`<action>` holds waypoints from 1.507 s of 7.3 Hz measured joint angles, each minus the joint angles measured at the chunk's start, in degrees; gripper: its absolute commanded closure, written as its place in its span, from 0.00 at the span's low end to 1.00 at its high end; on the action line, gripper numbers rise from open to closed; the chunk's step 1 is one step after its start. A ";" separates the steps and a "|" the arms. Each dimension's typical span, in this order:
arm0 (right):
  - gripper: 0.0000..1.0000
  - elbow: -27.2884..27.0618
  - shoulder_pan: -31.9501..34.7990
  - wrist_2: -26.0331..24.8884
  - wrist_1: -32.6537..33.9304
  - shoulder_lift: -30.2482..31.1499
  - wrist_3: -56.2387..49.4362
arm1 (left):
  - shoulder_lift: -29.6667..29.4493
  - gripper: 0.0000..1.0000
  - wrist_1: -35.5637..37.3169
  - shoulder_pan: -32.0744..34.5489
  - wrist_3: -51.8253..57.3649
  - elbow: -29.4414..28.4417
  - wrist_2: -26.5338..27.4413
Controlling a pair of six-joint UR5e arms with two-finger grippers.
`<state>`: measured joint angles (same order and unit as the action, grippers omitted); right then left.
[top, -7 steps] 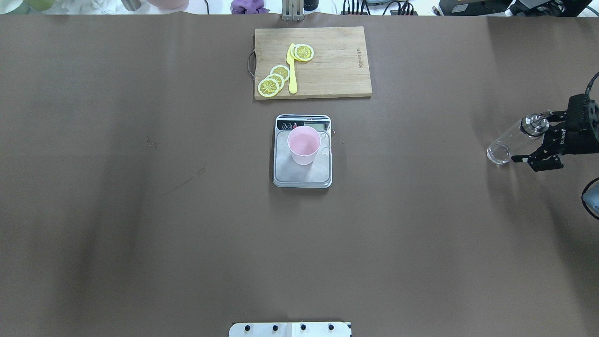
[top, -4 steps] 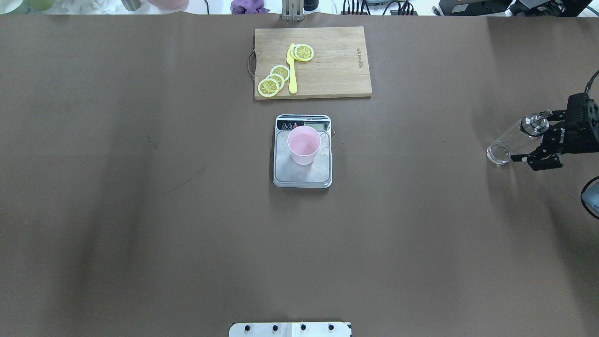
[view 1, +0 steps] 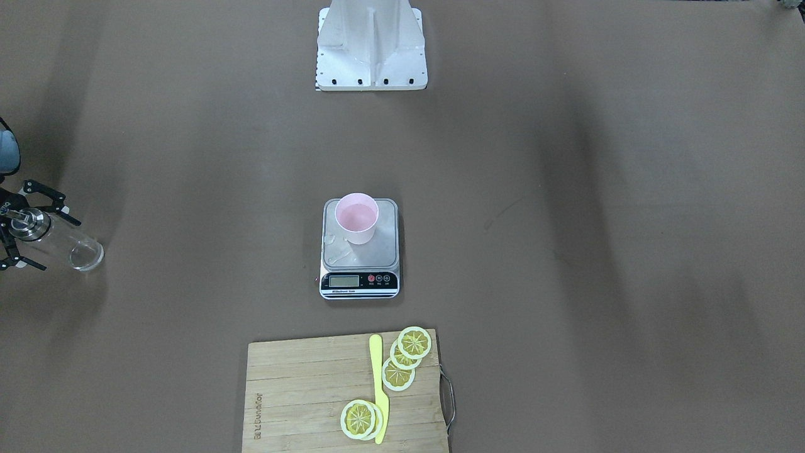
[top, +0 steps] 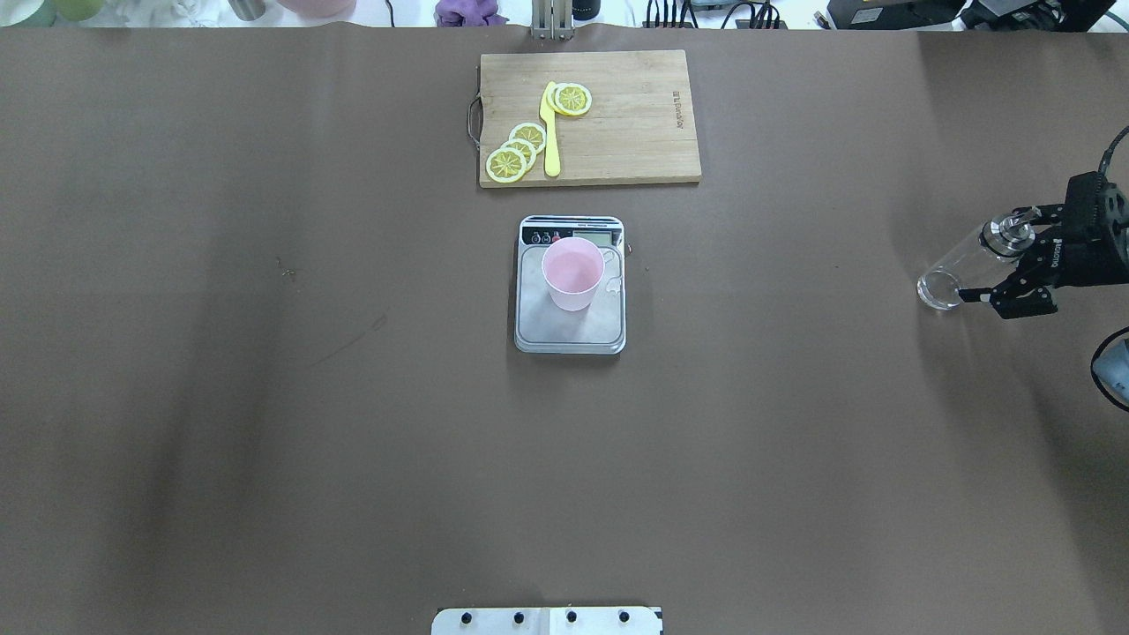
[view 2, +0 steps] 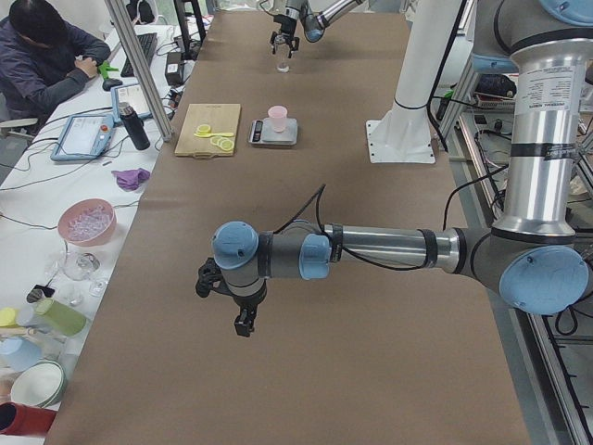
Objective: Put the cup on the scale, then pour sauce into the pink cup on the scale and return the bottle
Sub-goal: 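Close the right gripper around the bottle's metal spout cap, then lift the sauce bottle with the right gripper toward the scale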
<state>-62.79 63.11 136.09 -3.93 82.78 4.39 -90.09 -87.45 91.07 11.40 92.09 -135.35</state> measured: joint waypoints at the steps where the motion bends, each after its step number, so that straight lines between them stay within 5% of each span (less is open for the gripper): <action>1: 0.52 0.00 0.00 0.05 -0.19 -0.07 0.02 | 0.00 0.02 0.00 -0.01 0.00 -0.01 0.00; 2: 0.70 -0.01 0.00 0.21 -0.40 -0.17 0.04 | 0.00 0.02 0.00 -0.02 -0.04 0.00 0.00; 5: 1.00 -0.26 0.01 1.18 -0.55 -0.58 2.70 | 0.00 0.02 0.00 -0.02 -0.06 0.00 0.00; 11: 1.00 -1.35 2.08 4.07 -0.25 -2.67 3.00 | 0.00 0.02 0.00 -0.02 -0.07 -0.12 0.00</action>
<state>-64.15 65.19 140.17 -4.18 80.11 7.39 -90.09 -87.45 91.05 11.34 91.96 -135.35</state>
